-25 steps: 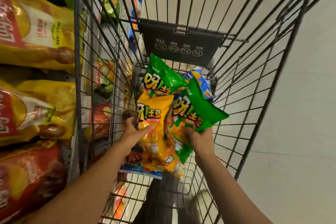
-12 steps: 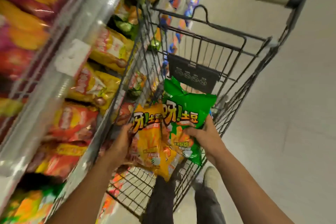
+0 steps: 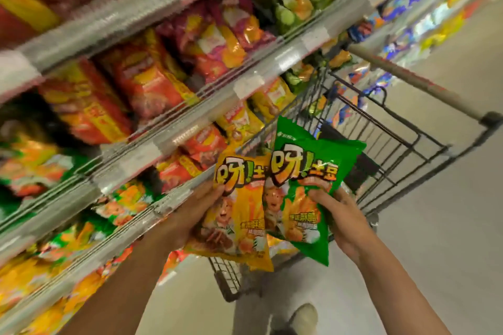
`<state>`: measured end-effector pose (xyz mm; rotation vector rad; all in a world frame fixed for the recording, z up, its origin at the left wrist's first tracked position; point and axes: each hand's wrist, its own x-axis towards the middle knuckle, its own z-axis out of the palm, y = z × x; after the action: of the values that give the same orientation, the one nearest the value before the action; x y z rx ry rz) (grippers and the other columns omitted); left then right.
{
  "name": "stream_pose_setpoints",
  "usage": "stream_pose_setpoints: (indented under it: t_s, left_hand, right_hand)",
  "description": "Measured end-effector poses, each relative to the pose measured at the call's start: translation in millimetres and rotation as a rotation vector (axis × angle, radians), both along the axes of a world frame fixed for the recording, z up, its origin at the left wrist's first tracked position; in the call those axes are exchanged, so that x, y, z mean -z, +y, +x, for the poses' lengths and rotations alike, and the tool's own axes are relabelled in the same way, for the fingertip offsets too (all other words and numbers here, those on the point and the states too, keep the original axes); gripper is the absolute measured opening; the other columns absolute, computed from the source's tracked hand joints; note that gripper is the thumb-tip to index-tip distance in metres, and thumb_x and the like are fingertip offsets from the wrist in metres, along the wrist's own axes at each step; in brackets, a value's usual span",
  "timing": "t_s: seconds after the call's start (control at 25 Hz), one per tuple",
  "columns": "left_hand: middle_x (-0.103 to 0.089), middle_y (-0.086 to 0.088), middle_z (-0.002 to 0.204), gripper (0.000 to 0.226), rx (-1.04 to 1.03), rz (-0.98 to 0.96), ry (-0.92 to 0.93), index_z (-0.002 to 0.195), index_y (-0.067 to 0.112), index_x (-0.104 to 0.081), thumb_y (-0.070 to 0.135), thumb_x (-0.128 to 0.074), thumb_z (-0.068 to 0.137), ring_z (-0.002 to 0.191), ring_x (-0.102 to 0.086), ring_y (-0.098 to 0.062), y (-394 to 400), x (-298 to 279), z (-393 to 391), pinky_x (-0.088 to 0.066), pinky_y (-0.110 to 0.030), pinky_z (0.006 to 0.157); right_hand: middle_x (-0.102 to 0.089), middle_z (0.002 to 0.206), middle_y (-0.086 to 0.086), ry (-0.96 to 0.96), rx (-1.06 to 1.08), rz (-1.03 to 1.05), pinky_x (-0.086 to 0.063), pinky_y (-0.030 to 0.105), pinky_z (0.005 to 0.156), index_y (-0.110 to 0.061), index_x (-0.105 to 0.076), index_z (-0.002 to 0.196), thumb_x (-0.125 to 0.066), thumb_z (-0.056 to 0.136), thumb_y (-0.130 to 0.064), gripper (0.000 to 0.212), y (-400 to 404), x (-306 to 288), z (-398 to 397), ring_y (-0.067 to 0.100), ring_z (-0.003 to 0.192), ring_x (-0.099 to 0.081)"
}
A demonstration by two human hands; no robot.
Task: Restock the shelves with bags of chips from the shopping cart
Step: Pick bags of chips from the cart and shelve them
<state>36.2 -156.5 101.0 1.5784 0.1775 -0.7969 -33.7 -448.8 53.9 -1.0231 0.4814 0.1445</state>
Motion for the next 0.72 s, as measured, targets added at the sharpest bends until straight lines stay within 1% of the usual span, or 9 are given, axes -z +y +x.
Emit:
stream_pose_setpoints:
  t_s: [0.08, 0.12, 0.24, 0.32, 0.4, 0.48, 0.56, 0.64, 0.72]
  left_hand:
    - [-0.067, 0.012, 0.133, 0.067, -0.039, -0.017, -0.043, 0.130, 0.059, -0.054, 0.065, -0.081, 0.069, 0.121, -0.066, -0.015, 25, -6, -28, -0.056, -0.037, 0.096]
    - [-0.067, 0.016, 0.131, 0.074, -0.056, -0.006, -0.075, 0.128, 0.064, -0.051, 0.065, -0.085, 0.063, 0.120, -0.065, -0.011, 39, -10, -43, -0.055, -0.036, 0.097]
    - [-0.073, 0.017, 0.120, 0.071, -0.198, -0.020, -0.186, 0.115, 0.066, -0.059, 0.053, -0.095, 0.055, 0.107, -0.071, -0.009, 92, -20, -89, -0.060, -0.023, 0.078]
    - [-0.075, 0.011, 0.117, 0.076, -0.306, -0.005, -0.261, 0.116, 0.059, -0.062, 0.055, -0.096, 0.048, 0.105, -0.073, -0.014, 132, -30, -125, -0.060, -0.030, 0.079]
    - [-0.075, 0.005, 0.119, 0.080, -0.368, -0.042, -0.342, 0.124, 0.048, -0.062, 0.054, -0.095, 0.050, 0.106, -0.073, -0.018, 172, -45, -171, -0.059, -0.035, 0.083]
    - [-0.075, 0.006, 0.119, 0.065, -0.404, -0.082, -0.437, 0.122, 0.049, -0.064, 0.044, -0.092, 0.063, 0.104, -0.073, -0.013, 205, -65, -219, -0.059, -0.023, 0.076]
    - [-0.075, 0.014, 0.116, 0.053, -0.454, -0.092, -0.531, 0.110, 0.061, -0.066, 0.038, -0.090, 0.069, 0.101, -0.072, -0.003, 235, -92, -269, -0.055, -0.011, 0.070]
    - [-0.075, 0.019, 0.114, 0.053, -0.512, -0.077, -0.599, 0.108, 0.065, -0.064, 0.042, -0.087, 0.067, 0.101, -0.071, 0.001, 267, -121, -320, -0.055, -0.010, 0.068]
    - [-0.074, 0.014, 0.120, 0.060, -0.542, -0.071, -0.673, 0.120, 0.058, -0.062, 0.043, -0.085, 0.066, 0.108, -0.070, -0.003, 298, -153, -357, -0.057, -0.018, 0.078]
  right_hand:
    - [-0.077, 0.113, 0.008, -0.019, -0.051, -0.039, -0.062, 0.034, 0.071, -0.023, -0.068, 0.114, -0.076, 0.083, -0.017, 0.033, 13, -11, -7, 0.027, 0.097, -0.076]
    - [-0.076, 0.115, 0.007, -0.037, -0.068, -0.064, -0.062, 0.038, 0.075, -0.026, -0.067, 0.116, -0.076, 0.084, -0.019, 0.034, 22, -15, -11, 0.027, 0.100, -0.075]
    - [-0.074, 0.118, 0.007, -0.107, -0.108, -0.118, -0.059, 0.042, 0.081, -0.027, -0.060, 0.125, -0.071, 0.089, -0.018, 0.038, 55, -32, -28, 0.027, 0.103, -0.073]
    - [-0.075, 0.116, 0.005, -0.144, -0.165, -0.157, -0.059, 0.037, 0.076, -0.027, -0.059, 0.127, -0.067, 0.092, -0.016, 0.037, 80, -51, -43, 0.023, 0.098, -0.074]
    - [-0.077, 0.108, 0.003, -0.195, -0.244, -0.189, -0.059, 0.034, 0.071, -0.026, -0.060, 0.124, -0.064, 0.093, -0.014, 0.033, 109, -76, -66, 0.020, 0.091, -0.075]
    - [-0.078, 0.099, 0.002, -0.250, -0.338, -0.191, -0.060, 0.032, 0.066, -0.027, -0.062, 0.117, -0.062, 0.094, -0.013, 0.027, 142, -103, -93, 0.018, 0.083, -0.076]
    - [-0.078, 0.097, 0.002, -0.308, -0.414, -0.180, -0.060, 0.035, 0.067, -0.027, -0.061, 0.114, -0.060, 0.095, -0.013, 0.024, 180, -131, -122, 0.019, 0.083, -0.076]
    - [-0.078, 0.097, 0.002, -0.367, -0.501, -0.183, -0.061, 0.035, 0.065, -0.026, -0.060, 0.115, -0.057, 0.096, -0.010, 0.025, 222, -160, -154, 0.019, 0.082, -0.076]
    - [-0.079, 0.092, 0.002, -0.457, -0.524, -0.187, -0.061, 0.031, 0.059, -0.023, -0.059, 0.117, -0.054, 0.097, -0.006, 0.026, 259, -194, -176, 0.017, 0.077, -0.076]
